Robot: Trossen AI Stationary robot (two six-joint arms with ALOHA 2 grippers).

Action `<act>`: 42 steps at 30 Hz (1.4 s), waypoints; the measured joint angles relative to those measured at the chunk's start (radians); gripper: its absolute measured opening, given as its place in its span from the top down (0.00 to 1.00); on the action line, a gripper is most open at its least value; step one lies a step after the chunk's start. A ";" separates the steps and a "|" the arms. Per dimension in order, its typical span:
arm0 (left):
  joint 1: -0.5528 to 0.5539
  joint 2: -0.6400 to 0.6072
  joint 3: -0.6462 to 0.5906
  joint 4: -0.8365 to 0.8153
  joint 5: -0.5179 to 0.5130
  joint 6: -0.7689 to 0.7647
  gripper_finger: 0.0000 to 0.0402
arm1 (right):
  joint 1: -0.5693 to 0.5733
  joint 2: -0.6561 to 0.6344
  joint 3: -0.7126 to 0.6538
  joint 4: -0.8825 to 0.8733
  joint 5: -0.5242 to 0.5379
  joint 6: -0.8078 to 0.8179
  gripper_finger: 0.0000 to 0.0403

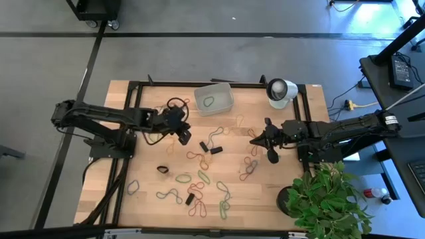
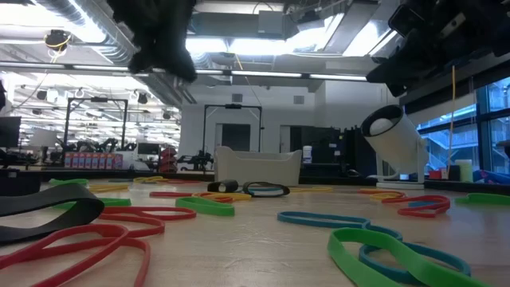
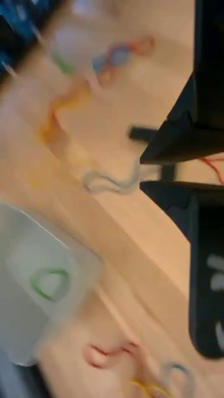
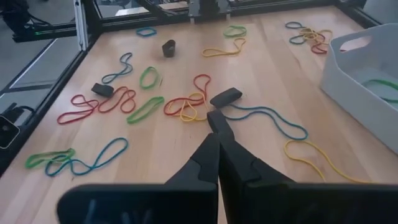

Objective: Pick and place rubber bands into bin
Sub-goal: Put the yellow rubber band into the gray bin

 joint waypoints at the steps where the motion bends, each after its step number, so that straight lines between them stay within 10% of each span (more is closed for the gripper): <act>1: 0.005 0.013 -0.005 -0.017 -0.002 -0.016 0.82 | 0.000 0.000 0.000 0.000 0.000 -0.016 0.99; 14: 0.007 0.241 -0.026 -0.260 0.044 -0.502 0.67 | 0.000 0.000 0.000 -0.007 -0.002 0.109 0.99; 31: 0.025 0.546 -0.013 -0.264 0.270 -0.565 0.80 | 0.000 0.000 0.000 -0.004 -0.003 0.179 0.99; 42: 0.021 0.442 0.054 -0.375 0.230 -0.549 0.99 | 0.001 0.000 0.001 -0.002 -0.003 0.221 0.99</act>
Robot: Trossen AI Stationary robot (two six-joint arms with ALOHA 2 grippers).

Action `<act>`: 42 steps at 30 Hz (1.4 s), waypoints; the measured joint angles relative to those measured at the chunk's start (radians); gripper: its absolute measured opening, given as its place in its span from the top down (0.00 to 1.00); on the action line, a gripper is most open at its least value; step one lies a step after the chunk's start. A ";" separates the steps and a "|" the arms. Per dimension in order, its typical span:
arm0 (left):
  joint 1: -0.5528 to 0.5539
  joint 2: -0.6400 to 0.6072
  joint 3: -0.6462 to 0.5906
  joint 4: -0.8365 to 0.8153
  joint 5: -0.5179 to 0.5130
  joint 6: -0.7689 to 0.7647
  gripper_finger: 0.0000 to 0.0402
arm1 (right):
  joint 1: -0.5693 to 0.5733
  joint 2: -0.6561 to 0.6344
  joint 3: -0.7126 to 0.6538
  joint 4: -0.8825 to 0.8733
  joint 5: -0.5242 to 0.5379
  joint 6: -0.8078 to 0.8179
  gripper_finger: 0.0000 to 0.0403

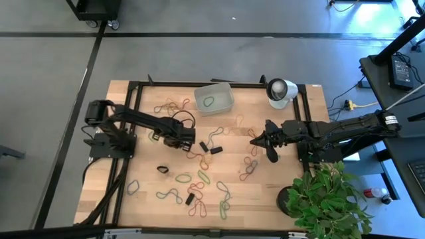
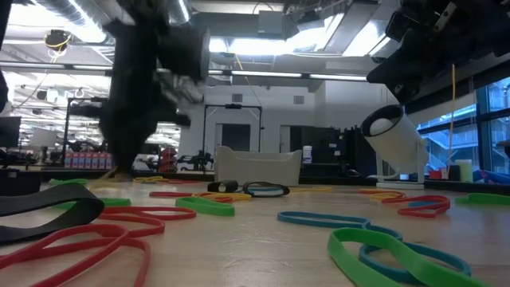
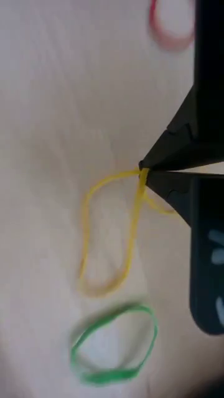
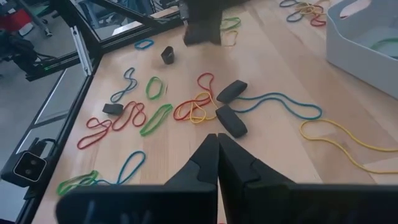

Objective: Pick and place rubber bands into bin
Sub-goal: Put the yellow rubber band into the gray bin

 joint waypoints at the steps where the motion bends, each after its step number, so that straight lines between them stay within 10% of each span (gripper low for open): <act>1: -0.005 -0.018 0.014 -0.019 -0.017 0.000 0.99 | 0.000 0.000 0.000 0.000 0.001 0.000 0.99; 10: -0.069 -0.150 0.167 -0.053 -0.298 0.033 0.99 | 0.000 0.000 0.000 -0.001 0.075 -0.059 0.99; 17: -0.063 -0.164 0.291 0.203 -0.449 0.425 0.99 | 0.000 0.001 0.000 -0.002 0.074 -0.099 0.99; 25: 0.038 -0.119 0.408 0.513 -0.429 0.883 0.99 | 0.000 0.001 0.000 -0.002 0.074 -0.050 0.99; 42: 0.366 0.112 0.474 0.515 -0.052 1.041 0.99 | 0.000 0.001 0.000 0.000 0.074 0.005 0.99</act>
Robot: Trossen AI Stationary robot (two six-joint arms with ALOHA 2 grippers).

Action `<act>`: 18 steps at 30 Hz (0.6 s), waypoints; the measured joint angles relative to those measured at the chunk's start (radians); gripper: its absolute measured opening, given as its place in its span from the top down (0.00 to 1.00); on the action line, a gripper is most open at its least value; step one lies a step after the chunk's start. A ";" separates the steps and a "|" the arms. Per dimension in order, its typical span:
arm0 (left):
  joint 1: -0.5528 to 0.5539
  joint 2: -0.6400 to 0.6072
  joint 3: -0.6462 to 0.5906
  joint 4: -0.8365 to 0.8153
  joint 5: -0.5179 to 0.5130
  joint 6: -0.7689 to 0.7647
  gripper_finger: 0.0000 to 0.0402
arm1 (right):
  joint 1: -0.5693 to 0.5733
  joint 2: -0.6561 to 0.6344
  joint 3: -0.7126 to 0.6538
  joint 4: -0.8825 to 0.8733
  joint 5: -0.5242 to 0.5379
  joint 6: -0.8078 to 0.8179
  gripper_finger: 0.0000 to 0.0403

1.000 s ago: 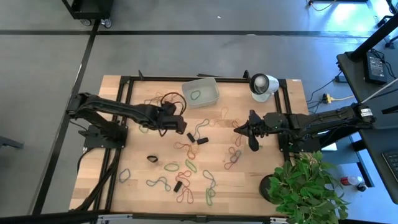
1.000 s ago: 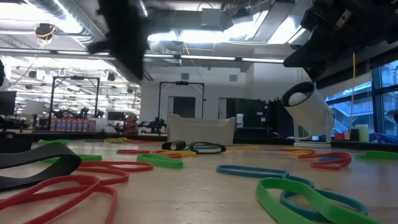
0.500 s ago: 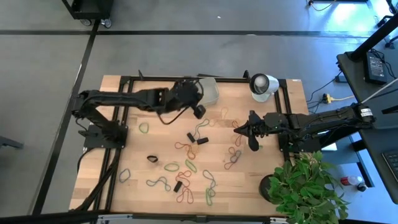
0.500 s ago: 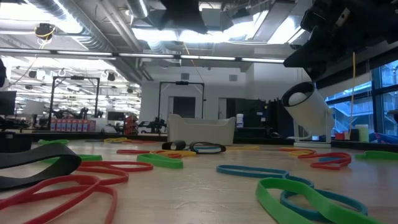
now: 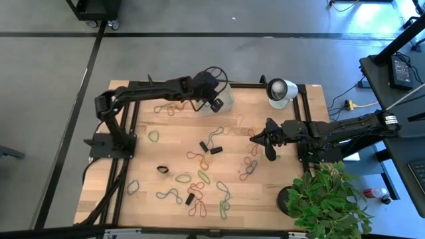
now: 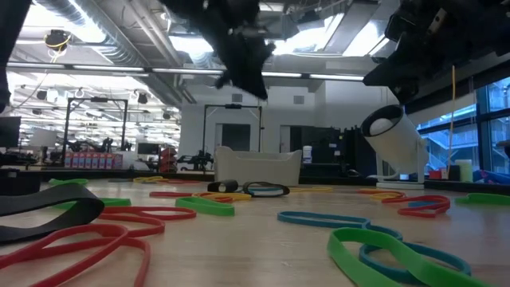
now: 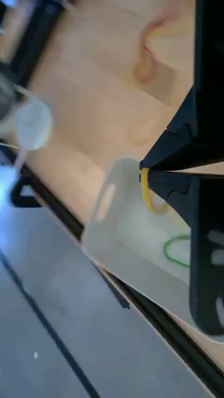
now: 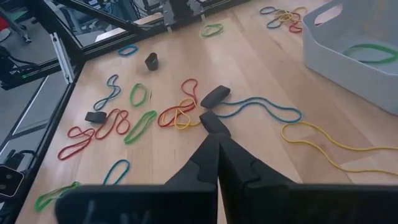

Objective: Pick and place rubber bands into bin
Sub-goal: Put the yellow rubber band into the gray bin, then put the red rubber band into the gray bin

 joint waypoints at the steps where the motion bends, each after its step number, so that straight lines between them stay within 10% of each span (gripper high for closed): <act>1: 0.012 0.016 0.000 0.004 0.010 0.023 0.98 | 0.000 0.000 0.000 0.002 0.001 0.001 0.99; 18: 0.143 0.187 0.000 -0.007 0.174 0.162 0.78 | 0.000 0.000 0.000 0.030 0.201 0.154 0.99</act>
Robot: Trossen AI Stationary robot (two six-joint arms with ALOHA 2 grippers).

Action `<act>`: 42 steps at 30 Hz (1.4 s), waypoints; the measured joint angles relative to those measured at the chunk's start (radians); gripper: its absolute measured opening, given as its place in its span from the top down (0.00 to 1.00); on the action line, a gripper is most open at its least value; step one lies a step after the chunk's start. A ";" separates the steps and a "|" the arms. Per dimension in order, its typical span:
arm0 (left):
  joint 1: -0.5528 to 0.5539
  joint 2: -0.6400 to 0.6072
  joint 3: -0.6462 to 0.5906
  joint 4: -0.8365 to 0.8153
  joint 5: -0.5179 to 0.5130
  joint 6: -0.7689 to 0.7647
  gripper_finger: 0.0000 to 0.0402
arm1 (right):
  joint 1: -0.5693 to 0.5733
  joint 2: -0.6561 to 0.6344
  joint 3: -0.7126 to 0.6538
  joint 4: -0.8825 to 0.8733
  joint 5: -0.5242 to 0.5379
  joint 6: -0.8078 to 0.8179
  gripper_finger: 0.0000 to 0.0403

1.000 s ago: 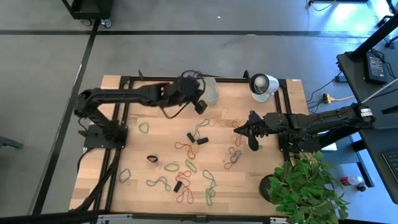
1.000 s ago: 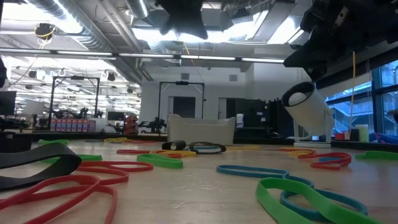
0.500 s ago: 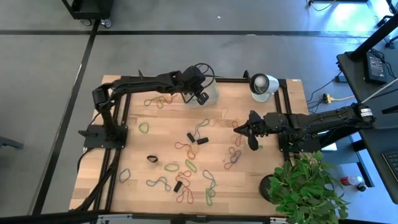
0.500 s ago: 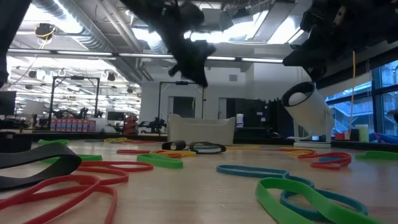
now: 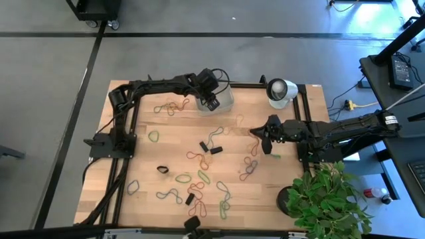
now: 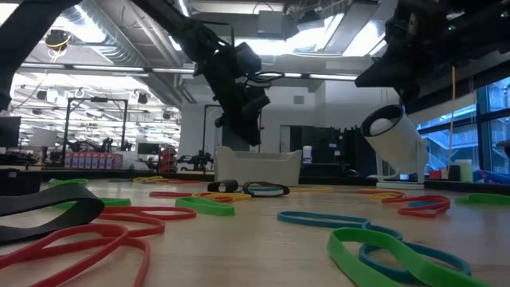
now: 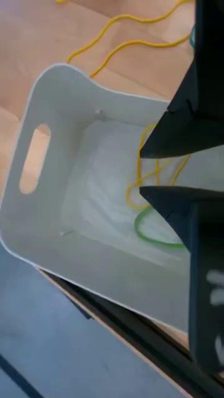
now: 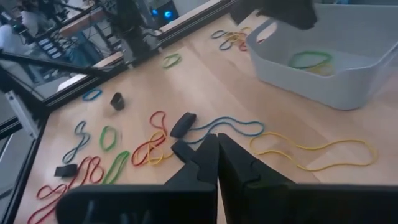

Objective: Pick and place rubber bands into bin
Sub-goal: Put the red rubber band into the gray bin

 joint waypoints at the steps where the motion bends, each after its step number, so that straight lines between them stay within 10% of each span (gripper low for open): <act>1: 0.000 0.000 0.000 0.002 -0.001 0.012 0.76 | 0.000 0.000 0.000 0.000 0.002 0.000 0.99; 21: -0.110 -0.164 0.105 -0.141 0.012 -0.155 0.68 | -0.017 0.000 0.000 0.030 -0.001 0.026 0.91; 29: -0.236 -0.279 0.101 -0.361 -0.132 -0.281 0.67 | -0.022 0.000 0.000 0.062 -0.062 -0.109 0.75; 42: -0.518 -0.525 -0.398 -0.220 -0.282 -0.714 0.67 | -0.021 0.053 0.189 -0.080 -0.039 -0.237 0.60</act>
